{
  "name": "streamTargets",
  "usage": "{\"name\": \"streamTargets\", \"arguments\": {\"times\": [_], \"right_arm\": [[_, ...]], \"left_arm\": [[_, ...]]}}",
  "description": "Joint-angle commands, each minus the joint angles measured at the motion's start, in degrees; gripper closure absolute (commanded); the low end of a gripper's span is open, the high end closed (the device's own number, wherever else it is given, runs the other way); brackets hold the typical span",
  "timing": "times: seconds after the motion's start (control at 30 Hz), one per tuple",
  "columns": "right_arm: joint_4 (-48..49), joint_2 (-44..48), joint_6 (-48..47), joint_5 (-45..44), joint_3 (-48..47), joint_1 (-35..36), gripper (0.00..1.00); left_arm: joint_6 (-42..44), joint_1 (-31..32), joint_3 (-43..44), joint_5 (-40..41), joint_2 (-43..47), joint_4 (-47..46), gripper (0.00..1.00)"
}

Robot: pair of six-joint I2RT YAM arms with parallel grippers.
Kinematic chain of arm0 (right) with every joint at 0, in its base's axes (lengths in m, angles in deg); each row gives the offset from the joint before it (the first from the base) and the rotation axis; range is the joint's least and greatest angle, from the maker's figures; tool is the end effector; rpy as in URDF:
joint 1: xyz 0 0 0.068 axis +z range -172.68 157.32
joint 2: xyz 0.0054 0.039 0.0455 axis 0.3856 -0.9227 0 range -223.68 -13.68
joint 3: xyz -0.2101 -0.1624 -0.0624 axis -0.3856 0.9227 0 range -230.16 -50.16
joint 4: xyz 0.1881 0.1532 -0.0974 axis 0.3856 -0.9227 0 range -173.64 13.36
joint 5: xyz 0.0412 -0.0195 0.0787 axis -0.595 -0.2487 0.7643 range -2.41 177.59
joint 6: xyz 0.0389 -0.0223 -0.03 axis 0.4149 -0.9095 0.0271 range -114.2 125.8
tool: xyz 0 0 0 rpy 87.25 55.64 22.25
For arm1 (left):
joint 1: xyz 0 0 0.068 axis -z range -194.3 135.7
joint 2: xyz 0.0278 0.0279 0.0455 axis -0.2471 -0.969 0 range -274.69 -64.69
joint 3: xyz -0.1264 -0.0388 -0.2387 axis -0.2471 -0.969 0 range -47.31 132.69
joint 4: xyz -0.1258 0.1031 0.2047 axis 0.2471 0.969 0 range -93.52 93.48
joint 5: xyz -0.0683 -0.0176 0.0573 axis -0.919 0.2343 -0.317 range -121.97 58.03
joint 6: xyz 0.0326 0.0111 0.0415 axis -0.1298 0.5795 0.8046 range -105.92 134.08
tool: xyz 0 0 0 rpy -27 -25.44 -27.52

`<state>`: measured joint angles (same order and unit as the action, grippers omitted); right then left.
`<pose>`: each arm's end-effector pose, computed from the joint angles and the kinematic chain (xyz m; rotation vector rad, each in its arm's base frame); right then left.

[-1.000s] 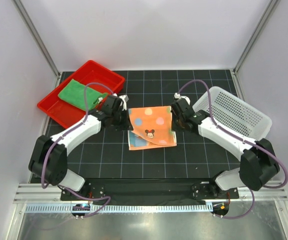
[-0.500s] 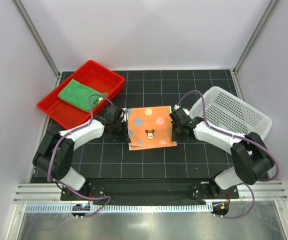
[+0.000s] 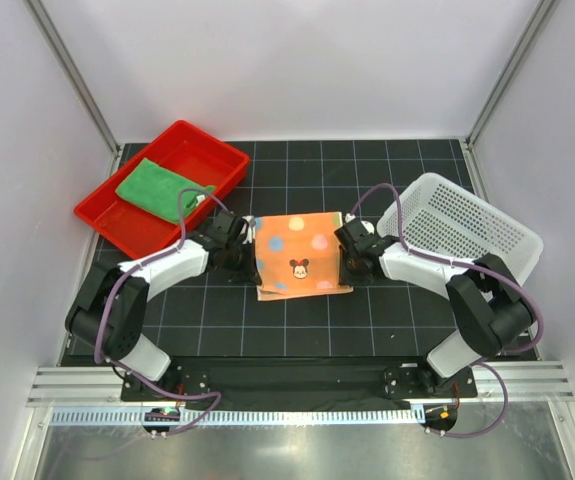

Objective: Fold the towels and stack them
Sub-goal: Fold the towel

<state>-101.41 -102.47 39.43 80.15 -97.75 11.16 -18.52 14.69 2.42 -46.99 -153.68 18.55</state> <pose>0.2374 0.1537 0.1613 0.0326 2.7168 0.1741 0.2535 -0.1511 0.1738 0.0062 2.7675 -0.6751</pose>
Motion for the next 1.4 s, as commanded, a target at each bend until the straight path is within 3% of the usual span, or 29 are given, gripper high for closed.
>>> {"name": "streamTargets", "arguments": {"times": [0.0,0.2,0.33,0.7,0.87,0.9,0.97,1.37], "right_arm": [[1.7,-0.5,0.5,-1.4,0.4,-0.2,0.68],[0.8,-0.5,0.6,-2.4,0.1,-0.2,0.67],[-0.1,0.5,0.1,-2.9,0.0,-0.2,0.59],[0.1,0.1,0.5,-2.3,0.1,-0.2,0.61],[0.6,-0.2,0.4,-2.1,0.1,-0.2,0.78],[0.5,0.0,0.3,-2.1,0.0,-0.2,0.89],[0.0,0.6,-0.1,-2.2,-0.9,-0.3,0.99],[-5.2,4.8,-3.9,-2.2,-7.3,-0.2,0.99]], "left_arm": [[0.0,0.3,0.2,-1.1,-0.3,-2.2,1.0],[0.1,0.3,0.4,-1.1,-0.6,-2.1,1.0],[0.0,0.3,0.6,-1.2,-0.7,-2.1,1.0],[0.0,0.4,1.2,-1.1,-1.1,-1.8,1.0],[0.1,0.4,1.1,-0.5,-1.1,-1.8,1.0],[0.1,0.4,1.2,-0.5,-1.1,-1.6,1.0],[0.0,0.4,1.8,-0.1,-1.0,-1.2,1.0],[1.1,0.5,8.0,1.6,0.9,3.7,1.0]]}}
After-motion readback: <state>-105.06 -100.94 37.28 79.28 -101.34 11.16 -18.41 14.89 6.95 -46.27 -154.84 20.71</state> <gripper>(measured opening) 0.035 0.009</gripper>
